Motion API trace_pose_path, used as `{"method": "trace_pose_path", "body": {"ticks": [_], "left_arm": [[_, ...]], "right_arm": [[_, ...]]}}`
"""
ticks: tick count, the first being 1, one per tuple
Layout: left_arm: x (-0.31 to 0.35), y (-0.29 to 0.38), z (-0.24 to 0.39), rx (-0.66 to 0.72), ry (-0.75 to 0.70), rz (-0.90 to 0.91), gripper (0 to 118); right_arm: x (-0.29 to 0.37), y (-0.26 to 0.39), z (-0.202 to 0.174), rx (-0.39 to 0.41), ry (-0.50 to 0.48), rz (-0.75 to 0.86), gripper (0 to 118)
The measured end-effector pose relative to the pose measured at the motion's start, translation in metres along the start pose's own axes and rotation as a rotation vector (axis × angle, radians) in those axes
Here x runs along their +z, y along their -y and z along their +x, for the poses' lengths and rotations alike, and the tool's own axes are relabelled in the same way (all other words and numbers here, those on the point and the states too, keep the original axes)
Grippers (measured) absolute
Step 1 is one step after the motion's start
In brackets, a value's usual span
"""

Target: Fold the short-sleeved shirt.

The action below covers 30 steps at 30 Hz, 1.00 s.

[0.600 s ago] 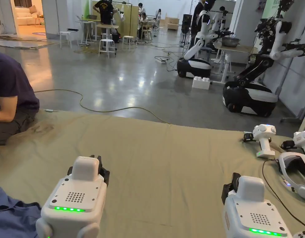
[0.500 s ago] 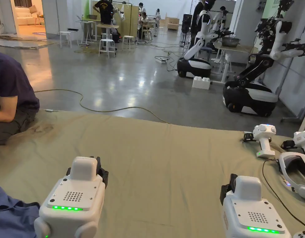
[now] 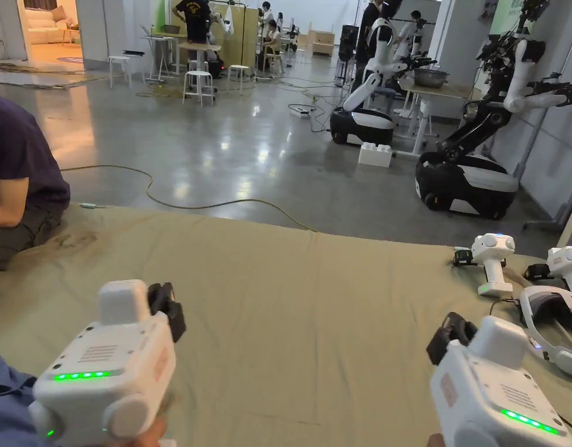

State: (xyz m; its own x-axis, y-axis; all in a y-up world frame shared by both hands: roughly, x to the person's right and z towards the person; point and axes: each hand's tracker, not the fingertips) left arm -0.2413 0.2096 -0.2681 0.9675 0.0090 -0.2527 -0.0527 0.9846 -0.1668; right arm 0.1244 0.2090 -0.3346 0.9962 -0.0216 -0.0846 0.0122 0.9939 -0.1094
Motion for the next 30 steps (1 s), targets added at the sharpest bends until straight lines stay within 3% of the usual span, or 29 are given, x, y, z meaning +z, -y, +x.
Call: {"method": "trace_pose_path", "body": {"ticks": [3,5,7,9,10,12,14,19,22,23,25,26,30], "left_arm": [[-0.004,0.003,0.035,-0.602,-0.05,-0.01,13],[-0.007,0.02,0.05,-0.976,-0.108,0.014,13],[-0.011,0.035,0.055,-1.192,-0.154,0.048,13],[-0.011,0.04,0.055,-1.26,-0.155,0.056,13],[-0.009,0.042,0.053,-1.227,-0.159,0.054,13],[-0.009,0.04,0.051,-1.139,-0.16,0.041,13],[-0.008,0.031,0.042,-0.913,-0.13,0.004,13],[-0.001,0.007,0.012,-0.2,-0.024,-0.011,13],[0.003,0.008,-0.005,0.17,0.041,0.005,13],[0.004,0.01,-0.008,0.243,0.066,0.014,13],[0.003,0.013,-0.012,0.322,0.076,0.013,13],[0.003,0.013,-0.008,0.324,0.066,0.005,13],[0.006,0.012,-0.002,0.233,0.072,-0.027,13]], "right_arm": [[0.006,0.011,-0.033,0.631,-0.005,0.085,0],[0.005,0.027,-0.048,1.03,0.084,0.144,0],[0.004,0.037,-0.048,1.219,0.074,0.185,0],[0.004,0.041,-0.047,1.296,0.028,0.168,0],[0.003,0.045,-0.047,1.327,0.039,0.174,0],[0.01,0.042,-0.049,1.29,0.048,0.164,0],[0.015,0.037,-0.05,1.116,0.044,0.138,0],[0.007,0.018,-0.034,0.399,-0.017,-0.026,0],[0.002,0.017,-0.022,0.026,-0.001,-0.107,0],[0.002,0.018,-0.018,-0.05,0.005,-0.116,0],[0.003,0.021,-0.014,-0.161,0.02,-0.117,0],[0.004,0.022,-0.015,-0.168,0.027,-0.114,0],[0.008,0.021,-0.019,-0.08,0.021,-0.107,0]]}}
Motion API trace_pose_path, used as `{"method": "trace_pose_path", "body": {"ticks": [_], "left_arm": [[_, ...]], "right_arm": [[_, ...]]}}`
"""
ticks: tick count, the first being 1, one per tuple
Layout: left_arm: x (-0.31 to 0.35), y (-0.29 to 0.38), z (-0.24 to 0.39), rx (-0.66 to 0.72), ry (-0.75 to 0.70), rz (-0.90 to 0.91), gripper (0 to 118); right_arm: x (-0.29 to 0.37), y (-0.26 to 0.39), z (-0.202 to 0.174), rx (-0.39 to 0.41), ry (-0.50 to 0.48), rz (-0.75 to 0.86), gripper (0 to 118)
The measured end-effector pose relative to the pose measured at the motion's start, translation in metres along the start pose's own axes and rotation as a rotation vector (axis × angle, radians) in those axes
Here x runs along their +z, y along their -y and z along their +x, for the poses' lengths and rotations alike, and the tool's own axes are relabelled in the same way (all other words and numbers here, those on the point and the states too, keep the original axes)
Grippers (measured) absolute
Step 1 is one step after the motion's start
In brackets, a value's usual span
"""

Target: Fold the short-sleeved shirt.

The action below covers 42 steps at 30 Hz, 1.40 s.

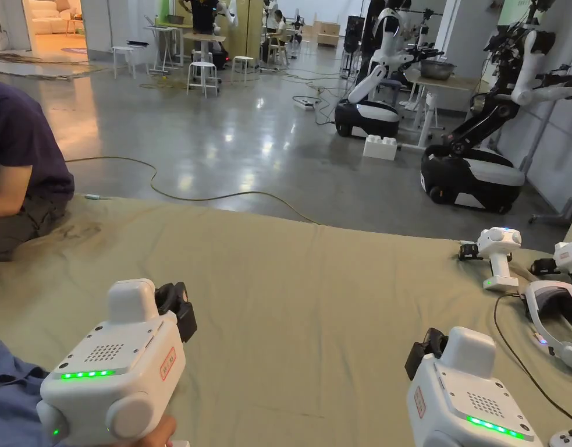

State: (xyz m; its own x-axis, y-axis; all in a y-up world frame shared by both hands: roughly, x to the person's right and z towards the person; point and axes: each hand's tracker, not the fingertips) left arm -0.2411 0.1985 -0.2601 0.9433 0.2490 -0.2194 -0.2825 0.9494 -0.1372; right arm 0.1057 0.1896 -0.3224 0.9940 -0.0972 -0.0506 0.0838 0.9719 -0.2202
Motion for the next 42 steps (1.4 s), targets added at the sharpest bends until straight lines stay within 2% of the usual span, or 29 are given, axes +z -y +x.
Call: {"method": "trace_pose_path", "body": {"ticks": [3,9,12,19,22,24,25,26,28,37,39,40,42], "left_arm": [[0.003,0.001,-0.002,-0.069,0.008,-0.064,13],[0.009,0.018,-0.041,-0.154,-0.067,-0.231,13],[0.017,0.028,-0.083,-0.119,-0.127,-0.302,14],[0.032,0.019,-0.193,-0.039,-0.292,-0.468,26],[0.037,0.013,-0.219,-0.019,-0.281,-0.565,50],[0.032,0.017,-0.238,-0.005,-0.24,-0.617,73],[0.029,0.02,-0.244,0.005,-0.246,-0.648,81],[0.025,0.024,-0.249,0.001,-0.251,-0.682,84],[0.018,0.035,-0.259,-0.006,-0.224,-0.701,84],[-0.006,0.103,-0.271,-0.055,-0.357,-0.997,83],[0.0,0.104,-0.262,-0.085,-0.351,-0.924,82],[0.005,0.101,-0.255,-0.094,-0.365,-0.918,81],[0.009,0.103,-0.245,-0.134,-0.331,-0.904,64]], "right_arm": [[0.002,0.003,-0.005,0.077,-0.012,0.008,0],[0.003,0.009,-0.017,0.123,-0.051,-0.024,0],[-0.002,0.016,-0.024,0.149,-0.073,-0.045,0],[-0.01,0.034,-0.037,0.175,-0.119,-0.113,0],[-0.009,0.04,-0.043,0.187,-0.125,-0.127,0],[-0.009,0.044,-0.047,0.201,-0.133,-0.136,0],[-0.009,0.045,-0.048,0.205,-0.135,-0.139,0],[-0.01,0.047,-0.049,0.209,-0.138,-0.142,0],[-0.01,0.049,-0.051,0.214,-0.138,-0.153,0],[-0.013,0.063,-0.05,0.245,-0.135,-0.21,0],[-0.013,0.064,-0.049,0.249,-0.131,-0.219,0],[-0.013,0.065,-0.049,0.251,-0.128,-0.224,0],[-0.015,0.068,-0.048,0.25,-0.124,-0.233,0]]}}
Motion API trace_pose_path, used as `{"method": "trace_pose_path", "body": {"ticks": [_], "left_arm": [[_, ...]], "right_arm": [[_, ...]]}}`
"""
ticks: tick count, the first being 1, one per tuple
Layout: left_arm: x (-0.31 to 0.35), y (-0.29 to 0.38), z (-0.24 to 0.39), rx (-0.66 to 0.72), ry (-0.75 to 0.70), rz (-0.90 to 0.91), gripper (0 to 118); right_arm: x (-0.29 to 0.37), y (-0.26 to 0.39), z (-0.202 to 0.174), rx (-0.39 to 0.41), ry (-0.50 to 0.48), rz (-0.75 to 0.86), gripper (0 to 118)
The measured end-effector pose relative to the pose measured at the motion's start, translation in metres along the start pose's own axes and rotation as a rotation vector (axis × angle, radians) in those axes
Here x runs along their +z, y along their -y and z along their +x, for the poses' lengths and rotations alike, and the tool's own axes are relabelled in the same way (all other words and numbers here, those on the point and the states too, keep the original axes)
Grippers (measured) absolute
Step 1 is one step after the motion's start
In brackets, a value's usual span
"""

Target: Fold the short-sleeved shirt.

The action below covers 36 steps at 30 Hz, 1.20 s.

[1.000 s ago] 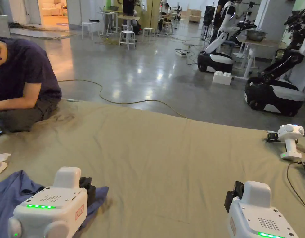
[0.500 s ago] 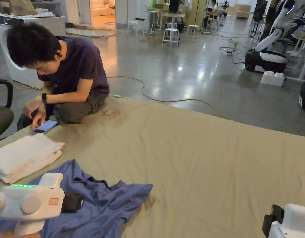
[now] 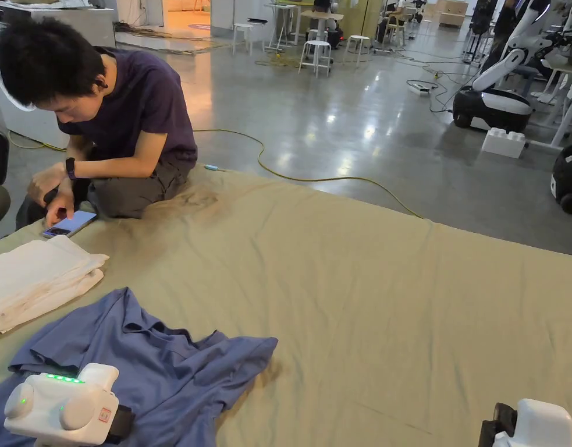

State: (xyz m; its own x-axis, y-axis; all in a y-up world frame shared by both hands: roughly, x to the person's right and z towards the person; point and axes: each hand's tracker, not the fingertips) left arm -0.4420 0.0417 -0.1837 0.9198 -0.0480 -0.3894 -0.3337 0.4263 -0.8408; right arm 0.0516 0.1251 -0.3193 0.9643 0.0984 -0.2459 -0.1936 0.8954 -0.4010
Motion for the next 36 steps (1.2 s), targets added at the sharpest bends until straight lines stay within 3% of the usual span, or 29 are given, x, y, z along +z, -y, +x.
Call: {"method": "trace_pose_path", "body": {"ticks": [1,2,3,6,16,18,25,36], "left_arm": [[0.002,0.001,0.004,-0.006,0.01,0.01,50],[-0.01,-0.003,-0.005,-0.004,0.027,0.013,23],[-0.012,-0.005,-0.004,0.0,0.023,0.016,15],[-0.016,-0.007,-0.007,0.016,0.004,0.02,7],[0.07,-0.023,-0.016,0.201,0.099,0.307,4],[0.078,-0.036,-0.018,0.163,0.064,0.367,4],[0.154,-0.089,0.009,0.114,0.198,0.628,3],[0.223,-0.143,0.147,-0.1,0.429,0.797,4]], "right_arm": [[-0.001,0.001,0.0,-0.001,-0.001,-0.004,0],[-0.001,0.001,0.0,0.0,-0.002,-0.008,0],[-0.002,0.003,0.0,0.001,-0.003,-0.011,0],[-0.003,0.004,-0.001,-0.001,-0.006,-0.019,0],[0.003,0.001,0.001,-0.011,-0.018,-0.006,0],[0.005,-0.002,0.003,-0.018,-0.018,0.004,0],[0.008,-0.008,0.016,-0.044,-0.009,0.052,0],[0.039,-0.024,0.058,-0.102,0.063,0.159,0]]}}
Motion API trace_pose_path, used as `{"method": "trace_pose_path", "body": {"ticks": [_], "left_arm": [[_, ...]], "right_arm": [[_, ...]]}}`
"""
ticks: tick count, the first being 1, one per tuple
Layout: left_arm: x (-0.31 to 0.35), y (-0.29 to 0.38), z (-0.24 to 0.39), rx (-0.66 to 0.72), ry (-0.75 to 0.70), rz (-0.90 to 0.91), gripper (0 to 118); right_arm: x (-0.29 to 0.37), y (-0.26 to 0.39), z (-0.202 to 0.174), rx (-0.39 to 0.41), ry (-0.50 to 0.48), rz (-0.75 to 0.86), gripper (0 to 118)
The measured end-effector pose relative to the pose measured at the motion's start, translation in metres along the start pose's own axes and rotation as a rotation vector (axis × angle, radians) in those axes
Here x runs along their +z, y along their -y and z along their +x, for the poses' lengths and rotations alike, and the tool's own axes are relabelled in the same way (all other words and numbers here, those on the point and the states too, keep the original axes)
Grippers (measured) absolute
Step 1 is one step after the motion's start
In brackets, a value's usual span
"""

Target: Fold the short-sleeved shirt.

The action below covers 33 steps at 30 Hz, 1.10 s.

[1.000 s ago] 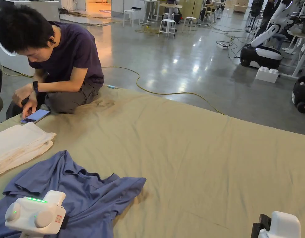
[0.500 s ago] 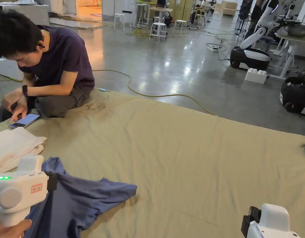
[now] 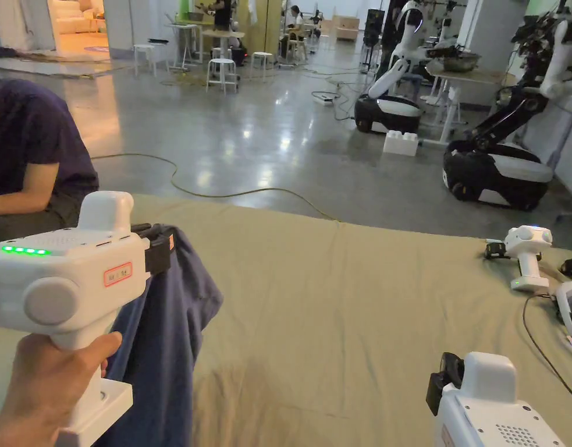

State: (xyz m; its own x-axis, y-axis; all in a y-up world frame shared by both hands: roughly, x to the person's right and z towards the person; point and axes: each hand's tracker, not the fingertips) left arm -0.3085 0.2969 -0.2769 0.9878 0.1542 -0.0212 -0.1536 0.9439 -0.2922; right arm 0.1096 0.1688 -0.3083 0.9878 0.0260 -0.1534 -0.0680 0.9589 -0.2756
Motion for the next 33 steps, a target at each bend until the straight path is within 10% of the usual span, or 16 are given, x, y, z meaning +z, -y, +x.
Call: {"method": "trace_pose_path", "body": {"ticks": [17,23,33], "left_arm": [[-0.087,0.129,0.199,-0.088,0.424,-0.33,5],[-0.089,0.158,0.189,-0.083,0.408,-0.384,64],[-0.033,0.126,0.116,0.028,0.163,-0.142,62]], "right_arm": [[0.034,0.011,0.063,-0.027,0.133,-0.017,0],[0.037,0.019,0.066,-0.028,0.145,-0.061,0],[0.038,0.002,0.032,-0.028,0.062,-0.017,0]]}}
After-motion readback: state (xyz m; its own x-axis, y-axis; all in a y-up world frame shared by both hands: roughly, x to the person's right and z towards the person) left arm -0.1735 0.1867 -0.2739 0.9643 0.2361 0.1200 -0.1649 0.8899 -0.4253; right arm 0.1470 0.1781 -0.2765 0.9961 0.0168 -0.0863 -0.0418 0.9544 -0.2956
